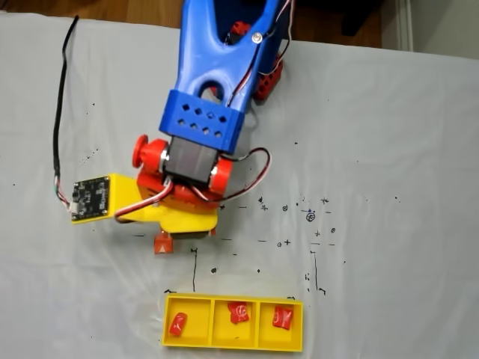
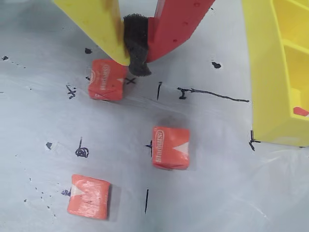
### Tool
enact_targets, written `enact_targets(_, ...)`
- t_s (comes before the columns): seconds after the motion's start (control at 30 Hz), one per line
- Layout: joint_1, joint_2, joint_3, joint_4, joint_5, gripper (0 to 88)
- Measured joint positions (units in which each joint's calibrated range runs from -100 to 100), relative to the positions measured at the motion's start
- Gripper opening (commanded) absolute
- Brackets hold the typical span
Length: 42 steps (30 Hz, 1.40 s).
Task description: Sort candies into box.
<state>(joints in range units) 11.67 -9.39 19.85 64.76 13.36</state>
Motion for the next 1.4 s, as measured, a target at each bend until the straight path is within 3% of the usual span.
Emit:
enact_targets(0.3,0.9,-0.3,7.8,-2.8,1.2,21.5)
enact_targets(1.4,1.7,1.4,12.2,-6.6,4.6,22.5)
